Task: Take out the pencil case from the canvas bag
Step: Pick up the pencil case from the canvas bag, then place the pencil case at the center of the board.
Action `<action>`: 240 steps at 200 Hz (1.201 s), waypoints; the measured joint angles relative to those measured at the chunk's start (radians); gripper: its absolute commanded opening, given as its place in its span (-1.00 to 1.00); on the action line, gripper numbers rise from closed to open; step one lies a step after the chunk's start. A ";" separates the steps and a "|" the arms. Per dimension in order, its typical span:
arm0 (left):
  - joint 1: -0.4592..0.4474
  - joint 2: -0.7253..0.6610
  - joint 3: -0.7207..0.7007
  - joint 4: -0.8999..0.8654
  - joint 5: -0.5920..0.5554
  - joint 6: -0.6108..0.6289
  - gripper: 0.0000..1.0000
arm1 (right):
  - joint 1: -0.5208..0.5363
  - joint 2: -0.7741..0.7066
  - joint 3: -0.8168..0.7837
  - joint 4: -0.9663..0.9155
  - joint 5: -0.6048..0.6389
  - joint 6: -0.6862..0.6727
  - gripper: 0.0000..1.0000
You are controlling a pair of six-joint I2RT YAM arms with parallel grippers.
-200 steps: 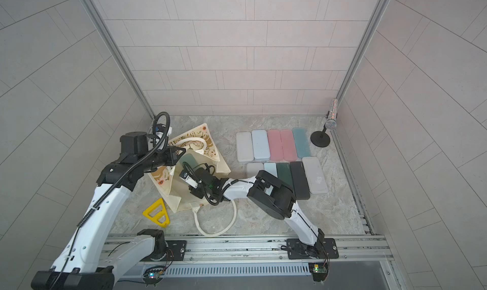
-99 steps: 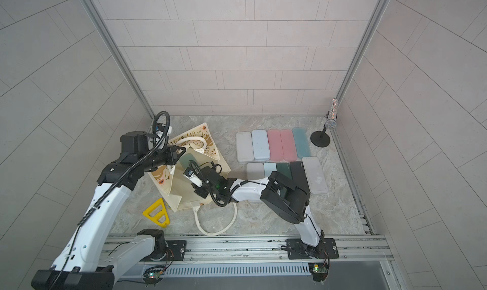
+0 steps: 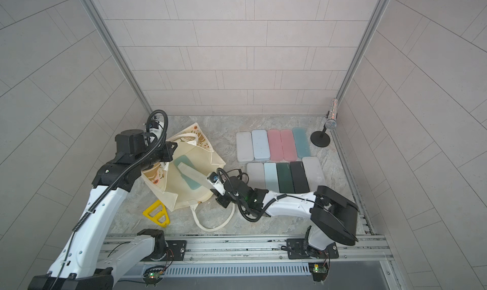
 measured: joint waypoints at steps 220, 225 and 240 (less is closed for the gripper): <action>0.052 0.230 0.372 -0.046 -0.385 0.120 -1.00 | 0.027 -0.319 -0.114 -0.520 0.586 0.176 -0.58; 0.053 0.230 0.371 -0.047 -0.385 0.122 -1.00 | 0.034 -0.306 -0.101 -0.531 0.601 0.174 -0.58; 0.057 0.230 0.369 -0.048 -0.384 0.127 -1.00 | 0.062 -0.262 -0.060 -0.567 0.649 0.156 -0.59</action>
